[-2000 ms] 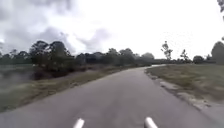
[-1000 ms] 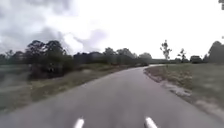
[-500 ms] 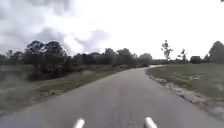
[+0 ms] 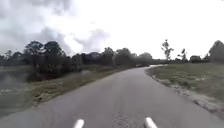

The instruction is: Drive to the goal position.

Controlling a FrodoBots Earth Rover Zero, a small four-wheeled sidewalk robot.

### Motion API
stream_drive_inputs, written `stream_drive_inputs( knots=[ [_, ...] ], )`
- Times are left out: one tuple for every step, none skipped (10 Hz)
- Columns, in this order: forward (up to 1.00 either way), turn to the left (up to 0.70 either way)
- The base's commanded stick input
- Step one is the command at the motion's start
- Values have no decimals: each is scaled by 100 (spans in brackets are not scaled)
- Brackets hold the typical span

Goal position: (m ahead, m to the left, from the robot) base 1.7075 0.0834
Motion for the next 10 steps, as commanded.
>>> stream_drive_inputs(
  knots=[
    [85,-34],
    [85,-34],
    [85,-34],
    [85,-34],
    [85,-30],
    [85,-26],
    [85,-22],
    [85,-18],
    [85,-14],
    [85,-10]
  ],
)
